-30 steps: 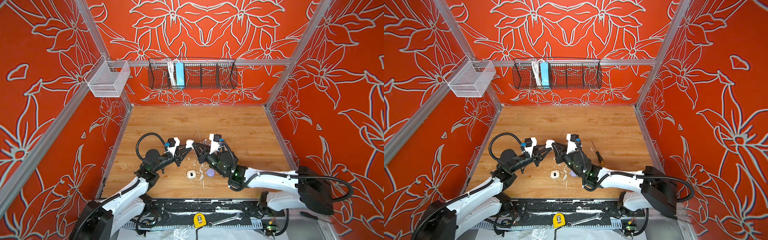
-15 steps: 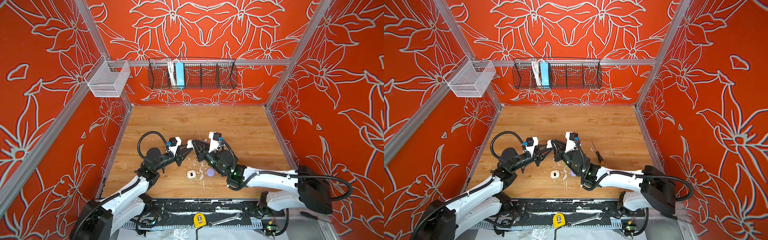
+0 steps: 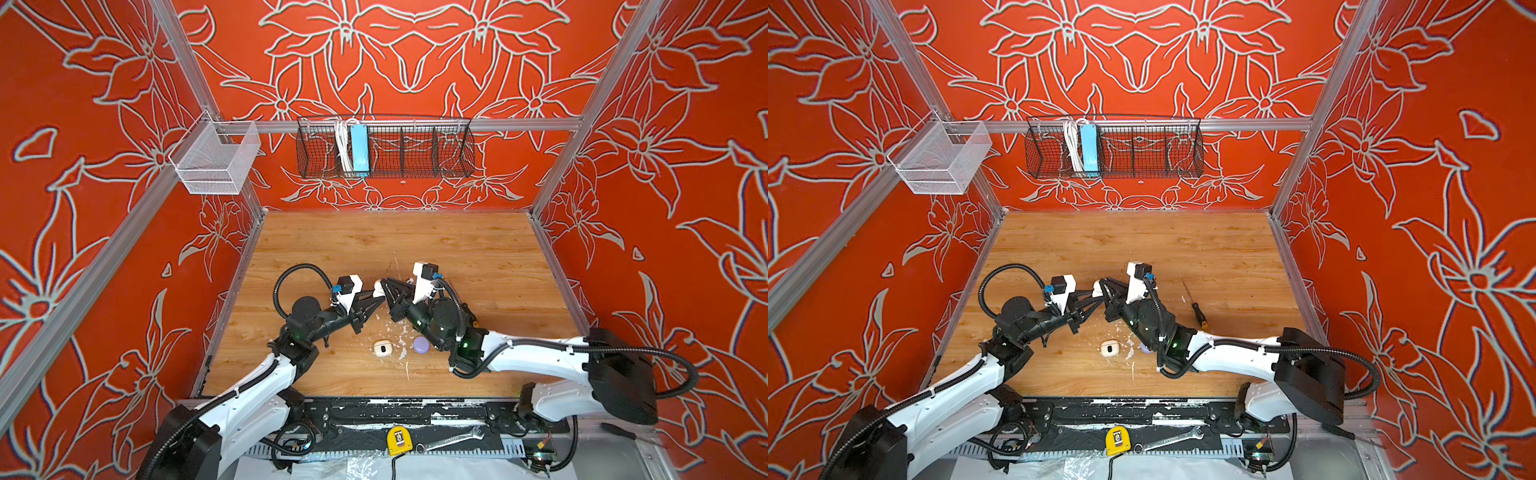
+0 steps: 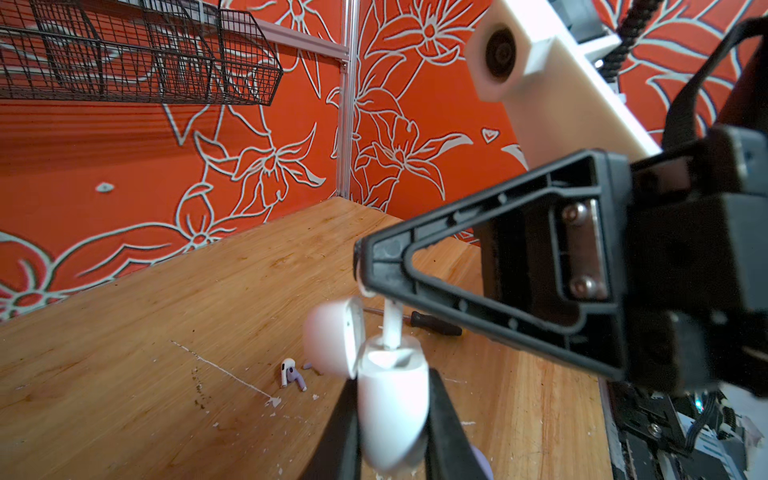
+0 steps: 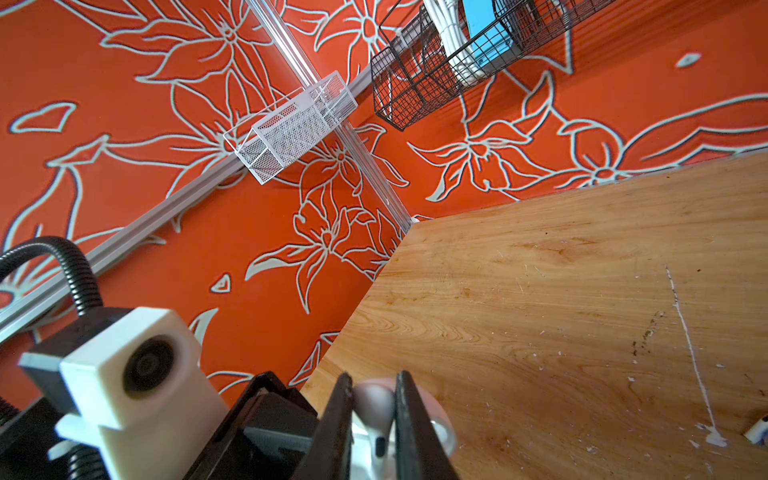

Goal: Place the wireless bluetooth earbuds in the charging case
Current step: 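Lower the earbud stem-first into the case held by the left gripper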

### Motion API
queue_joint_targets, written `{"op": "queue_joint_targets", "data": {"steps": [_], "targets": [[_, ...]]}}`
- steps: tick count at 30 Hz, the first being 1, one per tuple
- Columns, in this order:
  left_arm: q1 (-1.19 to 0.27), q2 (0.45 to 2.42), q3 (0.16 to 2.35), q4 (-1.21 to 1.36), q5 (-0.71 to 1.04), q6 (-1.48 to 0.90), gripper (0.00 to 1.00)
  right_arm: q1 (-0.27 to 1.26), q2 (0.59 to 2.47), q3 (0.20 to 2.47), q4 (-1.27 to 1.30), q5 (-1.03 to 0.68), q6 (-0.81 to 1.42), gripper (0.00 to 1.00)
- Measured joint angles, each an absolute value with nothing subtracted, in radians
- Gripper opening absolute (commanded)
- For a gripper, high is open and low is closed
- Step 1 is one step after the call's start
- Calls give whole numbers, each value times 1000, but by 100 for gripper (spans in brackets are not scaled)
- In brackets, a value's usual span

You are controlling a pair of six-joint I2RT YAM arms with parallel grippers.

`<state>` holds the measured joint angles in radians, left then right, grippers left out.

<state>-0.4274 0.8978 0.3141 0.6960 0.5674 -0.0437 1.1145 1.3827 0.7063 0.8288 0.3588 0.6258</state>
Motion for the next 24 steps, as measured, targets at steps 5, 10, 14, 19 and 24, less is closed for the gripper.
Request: {"op": "queue_joint_targets", "data": {"steps": [5,10,14,19,24], "targets": [[-428,856,311,685,533,-41,0,1114,1384,707,828,356,627,12],[-429,836,311,680,518,-41,0,1114,1394,726,828,342,627,12],[-429,831,311,680,508,-41,0,1115,1407,747,826,327,625,12],[-429,831,311,681,499,-41,0,1119,1410,752,804,315,606,12],[-429,831,311,682,499,-40,0,1119,1388,751,792,318,586,12]]}}
